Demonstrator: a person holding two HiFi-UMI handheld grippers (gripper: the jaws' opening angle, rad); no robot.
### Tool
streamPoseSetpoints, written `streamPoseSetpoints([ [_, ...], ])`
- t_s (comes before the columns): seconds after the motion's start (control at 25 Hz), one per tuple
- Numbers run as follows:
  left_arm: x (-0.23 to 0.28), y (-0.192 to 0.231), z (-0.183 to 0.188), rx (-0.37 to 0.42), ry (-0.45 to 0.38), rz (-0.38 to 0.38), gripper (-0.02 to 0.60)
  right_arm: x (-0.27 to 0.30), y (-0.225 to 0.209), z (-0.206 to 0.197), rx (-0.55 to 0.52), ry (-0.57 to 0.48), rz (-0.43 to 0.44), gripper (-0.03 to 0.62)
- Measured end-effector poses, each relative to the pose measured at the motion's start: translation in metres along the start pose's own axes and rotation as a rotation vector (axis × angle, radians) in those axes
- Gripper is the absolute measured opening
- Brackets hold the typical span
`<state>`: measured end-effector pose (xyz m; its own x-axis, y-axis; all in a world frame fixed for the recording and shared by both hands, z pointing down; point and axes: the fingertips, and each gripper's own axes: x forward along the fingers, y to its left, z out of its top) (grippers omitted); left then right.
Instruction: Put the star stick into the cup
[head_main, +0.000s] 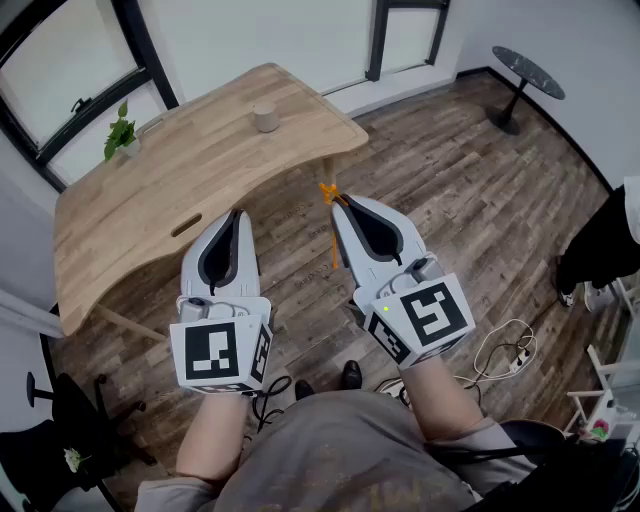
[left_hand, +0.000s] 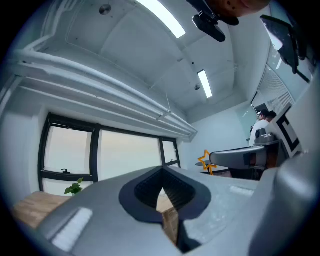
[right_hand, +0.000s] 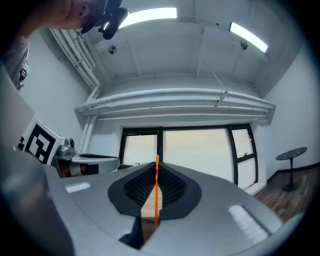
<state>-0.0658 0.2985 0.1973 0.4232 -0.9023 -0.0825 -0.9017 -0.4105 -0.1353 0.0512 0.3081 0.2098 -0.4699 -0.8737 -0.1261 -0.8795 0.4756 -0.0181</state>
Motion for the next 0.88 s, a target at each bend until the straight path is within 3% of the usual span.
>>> streamPoseSetpoints([
  [0.44, 0.025, -0.039, -0.011, 0.007, 0.021, -0.019, 0.000, -0.013, -0.043, -0.007, 0.034, -0.005, 0.004, 0.040],
  [0.88, 0.042, -0.066, -0.026, 0.031, 0.070, 0.030, 0.000, -0.023, -0.085, -0.021, 0.108, -0.013, 0.058, 0.041],
])
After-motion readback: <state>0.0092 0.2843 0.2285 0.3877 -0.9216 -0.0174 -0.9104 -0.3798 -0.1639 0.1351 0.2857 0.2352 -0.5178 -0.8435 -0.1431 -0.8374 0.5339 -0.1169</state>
